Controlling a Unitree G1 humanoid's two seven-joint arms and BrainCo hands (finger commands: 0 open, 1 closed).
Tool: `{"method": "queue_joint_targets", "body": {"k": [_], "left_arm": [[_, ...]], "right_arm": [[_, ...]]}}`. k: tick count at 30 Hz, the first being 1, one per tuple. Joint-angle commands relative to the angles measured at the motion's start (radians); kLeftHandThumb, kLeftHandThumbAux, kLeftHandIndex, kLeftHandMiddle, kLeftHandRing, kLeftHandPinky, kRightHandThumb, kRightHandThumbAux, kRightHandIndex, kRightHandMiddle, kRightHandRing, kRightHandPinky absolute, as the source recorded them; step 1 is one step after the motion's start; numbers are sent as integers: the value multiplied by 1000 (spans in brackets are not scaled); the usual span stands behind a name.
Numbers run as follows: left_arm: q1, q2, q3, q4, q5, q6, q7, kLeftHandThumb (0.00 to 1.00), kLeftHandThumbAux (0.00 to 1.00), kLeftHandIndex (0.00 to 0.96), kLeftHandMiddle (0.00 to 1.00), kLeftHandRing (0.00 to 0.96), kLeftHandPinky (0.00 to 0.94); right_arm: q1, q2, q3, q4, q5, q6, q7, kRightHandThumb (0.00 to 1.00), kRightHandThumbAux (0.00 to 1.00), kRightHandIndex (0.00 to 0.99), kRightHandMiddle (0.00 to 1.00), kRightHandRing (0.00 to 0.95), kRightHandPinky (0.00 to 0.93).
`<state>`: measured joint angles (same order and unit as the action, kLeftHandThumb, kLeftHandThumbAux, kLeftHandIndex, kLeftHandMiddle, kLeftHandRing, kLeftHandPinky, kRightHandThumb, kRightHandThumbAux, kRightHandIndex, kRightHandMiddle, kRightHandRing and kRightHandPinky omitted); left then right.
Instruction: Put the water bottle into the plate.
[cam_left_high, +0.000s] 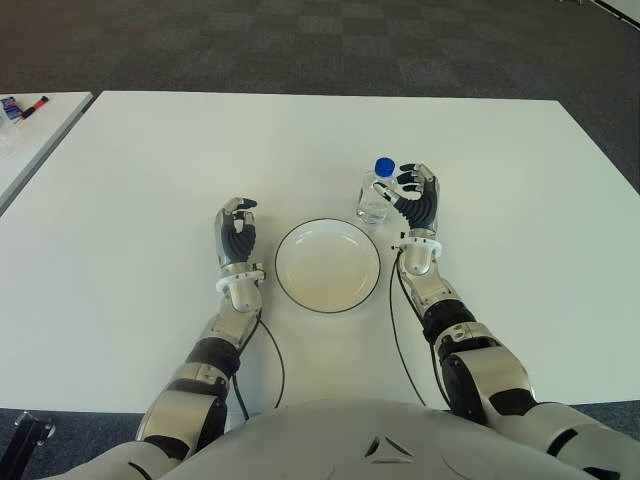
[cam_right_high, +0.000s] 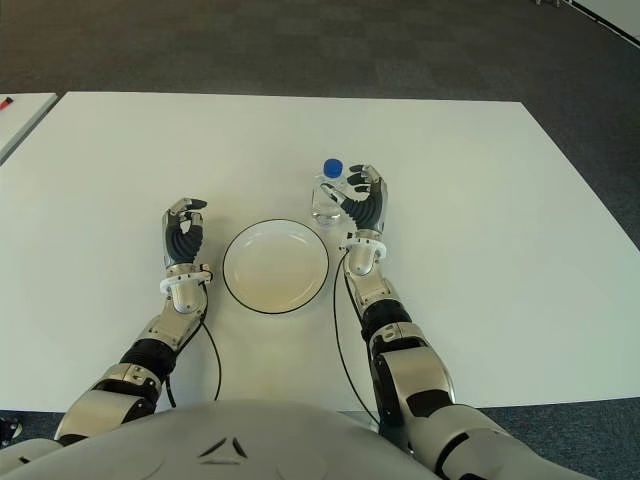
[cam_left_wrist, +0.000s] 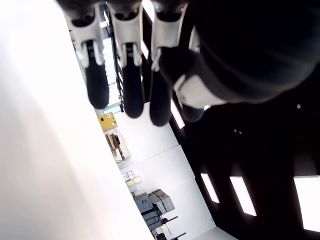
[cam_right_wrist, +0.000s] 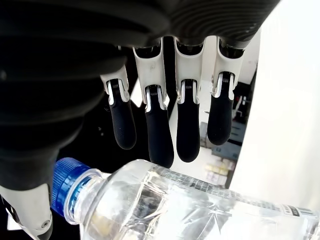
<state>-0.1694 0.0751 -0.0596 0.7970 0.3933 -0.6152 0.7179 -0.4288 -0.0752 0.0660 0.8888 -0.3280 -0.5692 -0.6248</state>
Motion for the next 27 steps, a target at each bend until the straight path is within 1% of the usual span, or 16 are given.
{"method": "queue_joint_targets", "body": {"k": [1,13,16,17,18,21,22,23,27], "left_arm": [[8,0,-7,18,5,13,-4,838,675,464,414,361,380],[6,0,-7,21,13,19,10,838,676,465,410,356,385],[7,-2,-5,21,6,20,1,838,676,464,412,356,379],[7,-3,-4,21,2,19,-3,838,676,464,412,354,377],[8,-3,-3,21,-1,16,-5,838,676,464,412,354,377],[8,-4,-3,22,-4,10,-5,837,676,464,411,350,375],[8,-4,-2,22,-4,9,-5,837,676,464,411,350,376],[8,-4,-2,22,-5,9,-4,837,676,465,410,350,376],[8,-5,-1,22,-8,6,-7,837,676,466,410,352,376]], "right_arm": [[18,8,0,-11,6,-9,12,944,668,373,521,445,450],[24,15,-12,-19,41,-12,63,944,668,371,525,443,441],[21,15,-14,-10,57,-20,98,941,667,373,493,467,427],[21,14,-14,-7,62,-22,111,901,675,373,486,441,414],[20,10,-12,-1,66,-22,130,887,678,374,483,431,409],[18,1,-5,9,67,-19,163,704,585,236,342,341,347],[16,-4,-1,17,59,-17,167,681,574,219,324,328,338],[15,-8,1,23,54,-16,170,634,550,181,279,294,315],[3,-19,9,56,37,-2,178,564,506,109,181,213,262]]}}
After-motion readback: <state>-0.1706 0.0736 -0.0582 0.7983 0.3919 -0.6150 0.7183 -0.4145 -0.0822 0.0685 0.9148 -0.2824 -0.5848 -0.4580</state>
